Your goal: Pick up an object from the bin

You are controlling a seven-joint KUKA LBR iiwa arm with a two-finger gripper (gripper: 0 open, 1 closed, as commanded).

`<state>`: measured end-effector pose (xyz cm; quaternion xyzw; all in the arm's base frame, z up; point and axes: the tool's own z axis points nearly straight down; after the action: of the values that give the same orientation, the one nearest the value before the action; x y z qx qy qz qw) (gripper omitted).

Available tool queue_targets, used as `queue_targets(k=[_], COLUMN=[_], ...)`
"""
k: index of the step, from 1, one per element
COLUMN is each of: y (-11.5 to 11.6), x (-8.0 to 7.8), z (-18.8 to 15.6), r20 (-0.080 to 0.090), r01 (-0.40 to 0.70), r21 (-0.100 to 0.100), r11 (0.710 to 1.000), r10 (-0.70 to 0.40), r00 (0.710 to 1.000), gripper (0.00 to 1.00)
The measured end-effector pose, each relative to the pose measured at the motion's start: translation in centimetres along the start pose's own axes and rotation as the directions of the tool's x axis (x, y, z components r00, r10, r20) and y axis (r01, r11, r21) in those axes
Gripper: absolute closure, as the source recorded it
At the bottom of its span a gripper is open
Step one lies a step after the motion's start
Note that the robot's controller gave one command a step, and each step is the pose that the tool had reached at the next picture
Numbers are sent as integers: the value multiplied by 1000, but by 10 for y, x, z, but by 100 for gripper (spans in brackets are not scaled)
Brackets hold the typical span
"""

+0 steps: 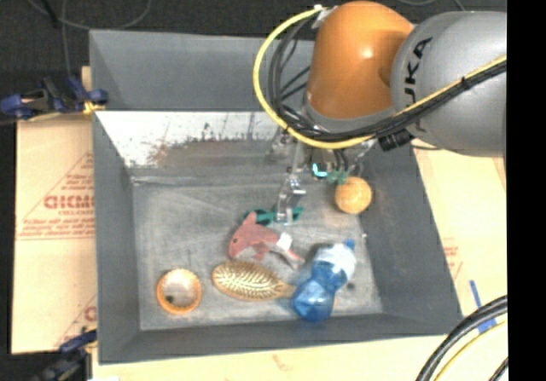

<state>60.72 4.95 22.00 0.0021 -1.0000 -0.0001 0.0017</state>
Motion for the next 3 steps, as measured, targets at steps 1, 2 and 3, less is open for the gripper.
queue_targets(k=[1, 2, 3], y=[0, -9, 2], x=[-1, 8, 34], z=[-5, 48, 82], r20=[8, 13, 4], r01=[-1, 20, 279], r21=[-1, 2, 2], r11=[1000, 1000, 960], r10=[1, -20, -279], r00=[1000, 1000, 960], gripper=[0, 0, 0])
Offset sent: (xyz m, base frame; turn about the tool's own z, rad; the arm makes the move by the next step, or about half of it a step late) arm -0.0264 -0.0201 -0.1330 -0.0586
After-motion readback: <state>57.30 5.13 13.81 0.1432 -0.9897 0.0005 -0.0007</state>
